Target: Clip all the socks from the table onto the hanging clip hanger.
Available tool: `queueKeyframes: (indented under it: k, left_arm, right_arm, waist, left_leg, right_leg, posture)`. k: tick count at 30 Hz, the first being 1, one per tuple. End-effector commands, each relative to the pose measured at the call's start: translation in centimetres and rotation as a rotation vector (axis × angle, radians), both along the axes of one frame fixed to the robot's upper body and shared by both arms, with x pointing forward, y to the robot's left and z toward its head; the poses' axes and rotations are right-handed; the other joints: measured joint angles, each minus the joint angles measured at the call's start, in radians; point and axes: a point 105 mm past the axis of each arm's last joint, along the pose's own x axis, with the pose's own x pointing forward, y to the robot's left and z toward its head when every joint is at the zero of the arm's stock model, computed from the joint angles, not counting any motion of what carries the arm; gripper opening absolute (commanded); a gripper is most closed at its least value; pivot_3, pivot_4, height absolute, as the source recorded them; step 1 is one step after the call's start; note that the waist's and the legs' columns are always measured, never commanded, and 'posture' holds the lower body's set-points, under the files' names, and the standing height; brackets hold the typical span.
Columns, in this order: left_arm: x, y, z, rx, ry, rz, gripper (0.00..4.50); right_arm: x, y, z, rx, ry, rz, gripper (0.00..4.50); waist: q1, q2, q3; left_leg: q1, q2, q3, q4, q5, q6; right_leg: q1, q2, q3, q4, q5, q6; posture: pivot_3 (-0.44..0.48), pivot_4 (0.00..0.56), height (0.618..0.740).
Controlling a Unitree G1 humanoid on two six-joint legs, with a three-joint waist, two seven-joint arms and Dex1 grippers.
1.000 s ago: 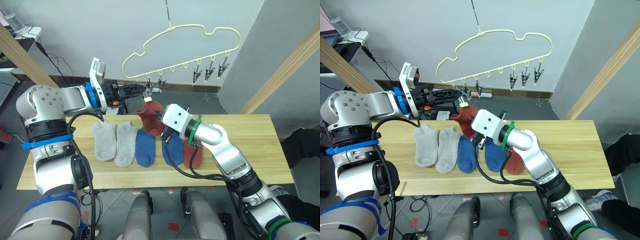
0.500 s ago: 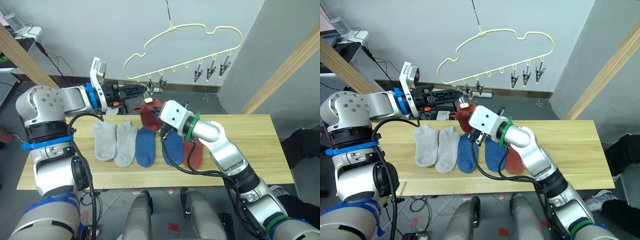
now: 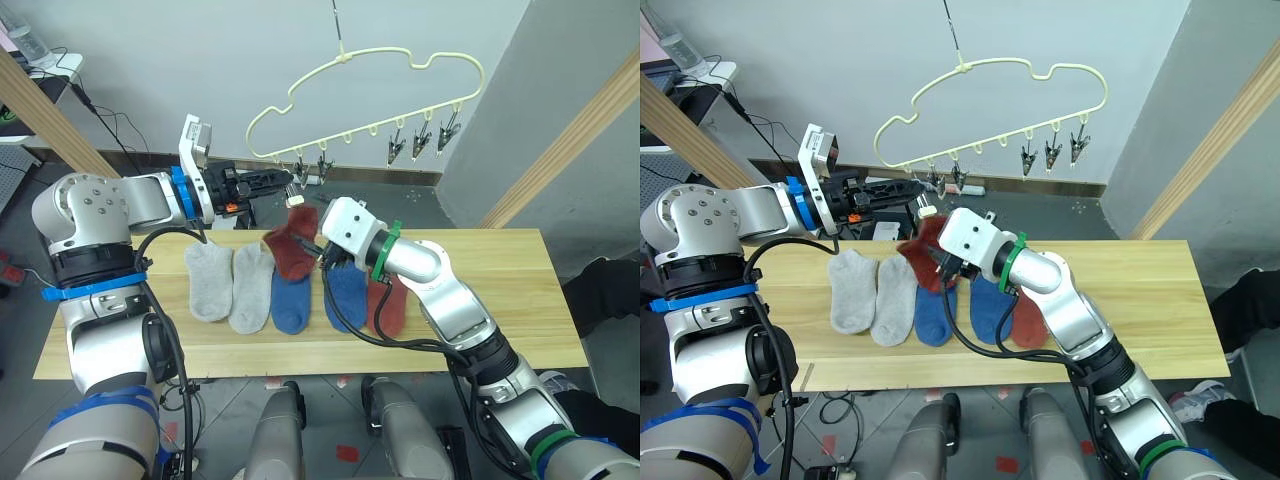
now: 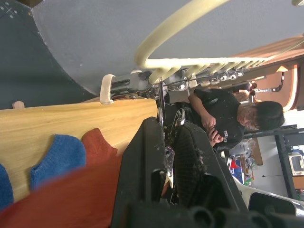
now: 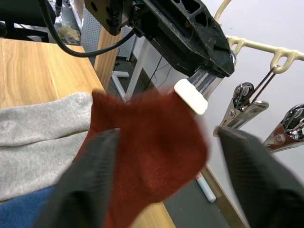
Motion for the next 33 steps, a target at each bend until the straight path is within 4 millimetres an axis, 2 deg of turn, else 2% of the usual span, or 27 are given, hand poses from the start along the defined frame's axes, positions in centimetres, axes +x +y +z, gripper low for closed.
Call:
queueKeyframes:
  k: [1,4,8,15,30,33]
  left_arm:
    - [-0.4,-0.1,1.5,-0.004,-0.073,-0.023,0.21]
    - [-0.4,-0.1,1.4,-0.003,-0.075,-0.021,0.21]
    - [-0.5,0.1,1.1,0.0,-0.073,-0.017,0.21]
    - [-0.3,0.8,1.0,0.037,-0.09,0.005,0.21]
    - [-0.4,0.9,1.0,0.064,-0.131,0.0,0.21]
    - [-0.4,0.9,1.1,0.063,-0.131,0.001,0.21]
  right_arm:
    - [-1.4,-0.9,1.3,0.046,-0.033,0.026,4.46]
    - [-2.2,-2.1,1.0,0.067,0.006,0.027,4.46]
    - [-2.0,-2.9,0.7,0.074,0.025,-0.016,4.46]
    - [-1.5,-2.9,-1.6,0.059,0.101,-0.054,4.46]
    - [-1.3,-2.8,-1.7,0.073,0.123,-0.067,4.46]
    - [-1.4,-2.3,-2.5,0.076,0.18,-0.049,4.46]
  waist:
    - [0.001,0.0,0.0]
    - [0.003,0.0,0.0]
    - [0.001,0.0,0.0]
    - [-0.001,0.0,0.0]
    - [0.0,0.0,0.0]
    - [0.0,0.0,0.0]
  left_leg:
    - [0.0,0.0,0.0,0.0,0.0,0.0]
    - [0.0,0.0,0.0,0.0,0.0,0.0]
    - [0.0,0.0,0.0,0.0,0.0,0.0]
    - [0.0,0.0,0.0,0.0,0.0,0.0]
    - [0.0,0.0,0.0,0.0,0.0,0.0]
    - [0.0,0.0,0.0,0.0,0.0,0.0]
  right_leg:
    - [0.0,0.0,0.0,0.0,0.0,0.0]
    - [0.0,0.0,0.0,0.0,0.0,0.0]
    - [0.0,-0.001,0.0,0.0,0.0,0.0]
    - [0.0,0.002,0.0,0.0,0.0,0.0]
    - [0.0,0.0,0.0,0.0,0.0,0.0]
    - [0.0,0.0,0.0,0.0,0.0,0.0]
  posture:
    - [-0.055,0.327,0.74]
    - [-0.061,0.326,0.74]
    - [-0.065,0.322,0.74]
    - [-0.061,0.316,0.74]
    - [-0.052,0.317,0.74]
    - [-0.054,0.319,0.74]
